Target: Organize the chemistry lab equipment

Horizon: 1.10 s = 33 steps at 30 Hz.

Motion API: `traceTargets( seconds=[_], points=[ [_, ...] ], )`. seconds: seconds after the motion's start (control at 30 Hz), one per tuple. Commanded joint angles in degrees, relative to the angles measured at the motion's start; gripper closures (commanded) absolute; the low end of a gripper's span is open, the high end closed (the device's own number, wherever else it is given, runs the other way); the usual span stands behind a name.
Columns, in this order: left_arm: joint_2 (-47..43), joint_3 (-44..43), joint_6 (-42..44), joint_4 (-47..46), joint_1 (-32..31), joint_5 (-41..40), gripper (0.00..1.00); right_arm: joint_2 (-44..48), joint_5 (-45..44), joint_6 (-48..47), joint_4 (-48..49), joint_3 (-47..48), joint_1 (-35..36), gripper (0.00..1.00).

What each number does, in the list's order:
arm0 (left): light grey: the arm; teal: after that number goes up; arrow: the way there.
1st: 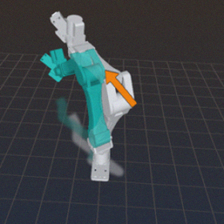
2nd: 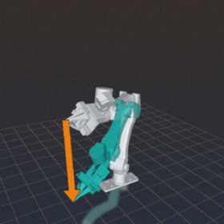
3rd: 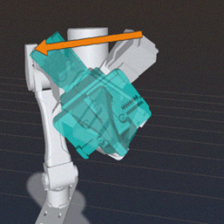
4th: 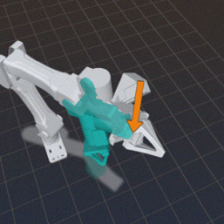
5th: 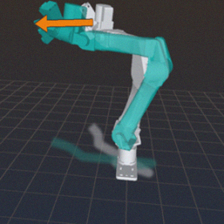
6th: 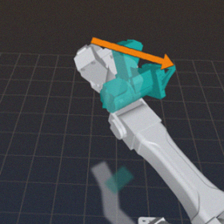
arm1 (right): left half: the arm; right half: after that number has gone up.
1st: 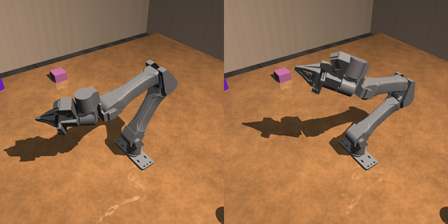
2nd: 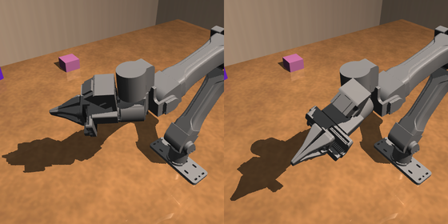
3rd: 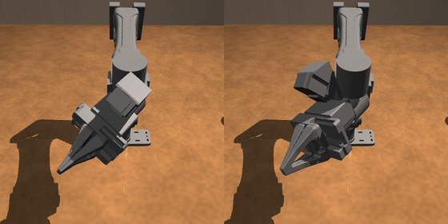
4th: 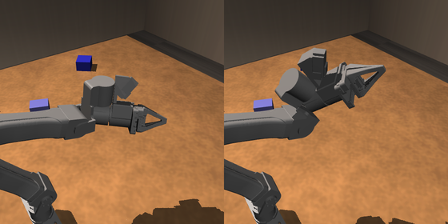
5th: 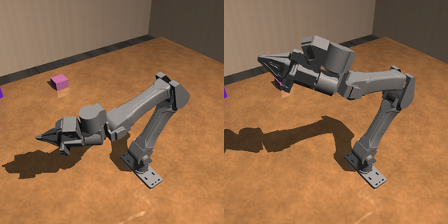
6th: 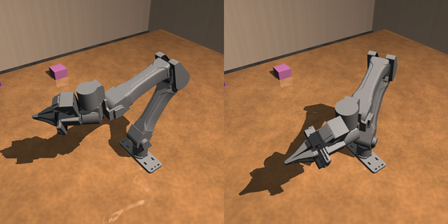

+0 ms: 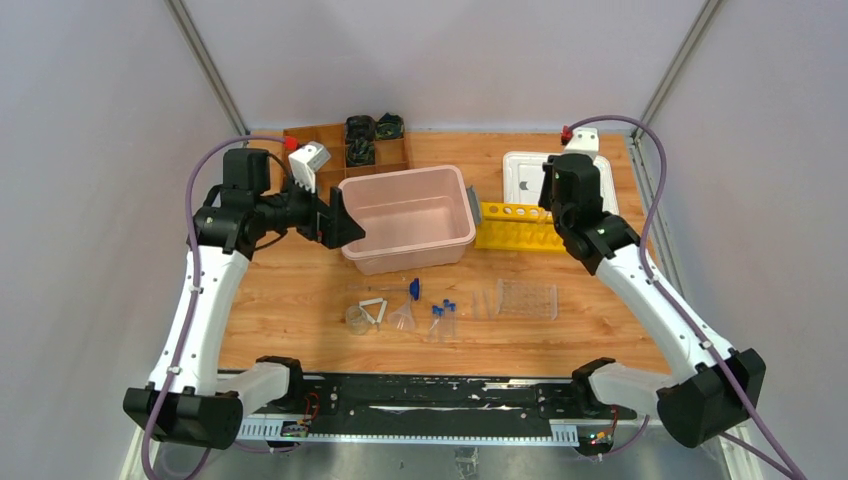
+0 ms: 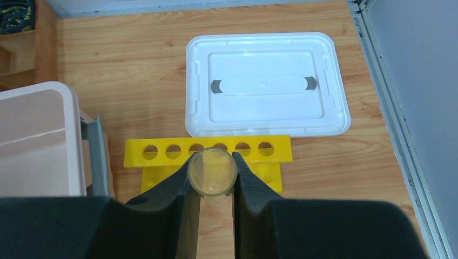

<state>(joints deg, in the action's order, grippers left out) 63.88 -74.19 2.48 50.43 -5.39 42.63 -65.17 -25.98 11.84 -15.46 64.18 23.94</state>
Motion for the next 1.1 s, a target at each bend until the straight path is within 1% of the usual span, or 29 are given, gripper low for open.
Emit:
traceTargets(
  seconds=[0.0,0.2,0.47,1.07],
  points=[
    [-2.38,0.06,1.26,0.98,0.03,-1.89,0.00,-1.41,-3.62,-2.63,13.20,-2.42,-0.96,1.00],
    [-1.96,-0.04,2.53,1.81,0.03,-0.55,0.00,-4.63,-5.57,-4.64,20.88,-5.77,-1.32,1.00],
    [-1.56,-0.07,3.24,2.05,0.03,-0.18,0.00,-7.95,-4.56,-4.02,25.13,-7.33,-2.09,1.00],
    [-2.98,0.37,5.16,2.35,0.03,0.88,0.00,-11.82,-5.36,-1.30,27.40,-11.17,-2.95,1.00]
  ],
)
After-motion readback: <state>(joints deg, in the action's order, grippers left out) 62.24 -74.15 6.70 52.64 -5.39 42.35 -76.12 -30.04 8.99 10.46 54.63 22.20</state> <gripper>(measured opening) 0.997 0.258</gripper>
